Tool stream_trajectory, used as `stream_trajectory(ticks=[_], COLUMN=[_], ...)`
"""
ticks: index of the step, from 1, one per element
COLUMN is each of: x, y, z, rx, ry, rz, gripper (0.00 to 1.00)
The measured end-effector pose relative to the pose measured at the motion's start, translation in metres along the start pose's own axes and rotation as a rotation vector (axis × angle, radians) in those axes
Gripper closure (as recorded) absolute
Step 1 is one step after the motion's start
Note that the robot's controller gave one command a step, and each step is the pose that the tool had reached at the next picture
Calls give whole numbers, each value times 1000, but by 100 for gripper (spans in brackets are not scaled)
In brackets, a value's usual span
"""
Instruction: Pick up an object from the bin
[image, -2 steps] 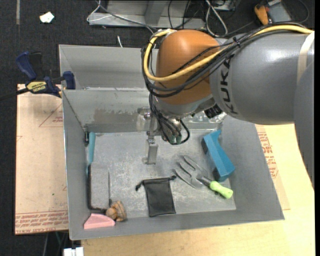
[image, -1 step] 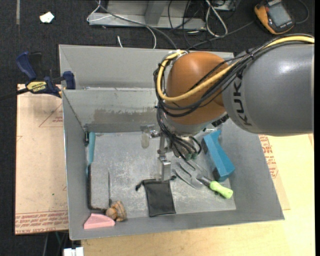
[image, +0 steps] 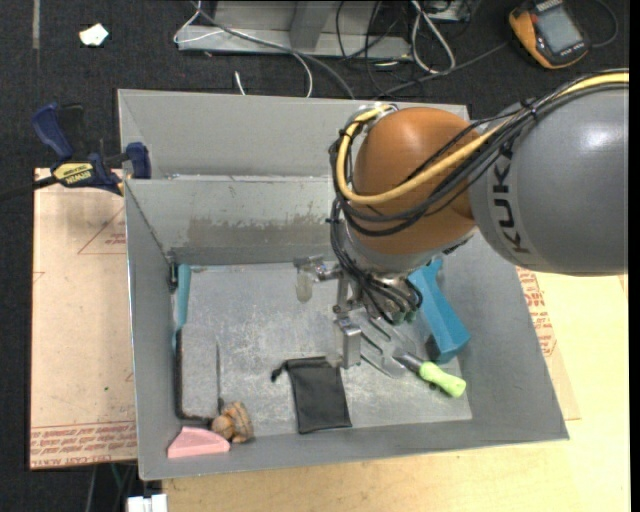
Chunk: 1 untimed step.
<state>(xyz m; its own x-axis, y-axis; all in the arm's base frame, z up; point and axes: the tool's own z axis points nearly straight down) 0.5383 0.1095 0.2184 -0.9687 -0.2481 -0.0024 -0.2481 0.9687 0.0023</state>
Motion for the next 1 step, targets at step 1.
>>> stream_trajectory(ticks=[1], x=[15], y=[-22], z=[57], rx=[1], ry=[-4], rz=[-58], gripper=[0])
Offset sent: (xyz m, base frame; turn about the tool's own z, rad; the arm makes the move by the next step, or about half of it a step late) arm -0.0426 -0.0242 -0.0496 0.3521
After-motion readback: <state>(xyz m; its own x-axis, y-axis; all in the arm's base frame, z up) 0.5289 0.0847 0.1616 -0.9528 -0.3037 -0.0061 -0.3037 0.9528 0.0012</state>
